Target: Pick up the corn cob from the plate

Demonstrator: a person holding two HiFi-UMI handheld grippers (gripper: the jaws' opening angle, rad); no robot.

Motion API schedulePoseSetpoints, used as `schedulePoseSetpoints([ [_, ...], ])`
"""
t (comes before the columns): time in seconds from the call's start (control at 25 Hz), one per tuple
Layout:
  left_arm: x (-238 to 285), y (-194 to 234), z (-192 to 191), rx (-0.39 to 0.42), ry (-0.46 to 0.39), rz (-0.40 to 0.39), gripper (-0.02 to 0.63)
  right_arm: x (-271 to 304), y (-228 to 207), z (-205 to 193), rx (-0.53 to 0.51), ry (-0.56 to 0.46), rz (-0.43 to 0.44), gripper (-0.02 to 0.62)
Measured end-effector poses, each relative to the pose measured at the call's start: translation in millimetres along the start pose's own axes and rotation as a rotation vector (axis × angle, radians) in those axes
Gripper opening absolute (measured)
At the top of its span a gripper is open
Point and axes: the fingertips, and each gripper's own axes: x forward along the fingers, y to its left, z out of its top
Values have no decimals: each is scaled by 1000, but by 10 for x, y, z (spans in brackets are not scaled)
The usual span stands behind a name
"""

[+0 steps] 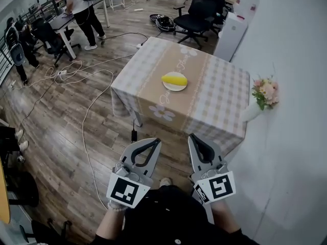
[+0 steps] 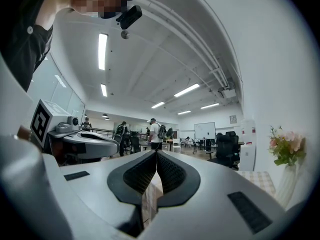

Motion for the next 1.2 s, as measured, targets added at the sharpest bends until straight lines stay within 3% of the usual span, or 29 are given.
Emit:
schedulePoseSetpoints([
  [0.36,215,16,-28,1,7,38,12,48,-274,-97,20,1,16,41],
  [0.72,239,-30,-82,-9,30,31,12,-18,-270,-137,16,11,15,41],
  [0.96,392,-136,-59,-18,-1,-23,12,-197,-482,-165,51,7,-64,41],
  [1.2,613,-146,-78,-24,-17,-65,12,-261,-668,-196,11,16,-122,41],
])
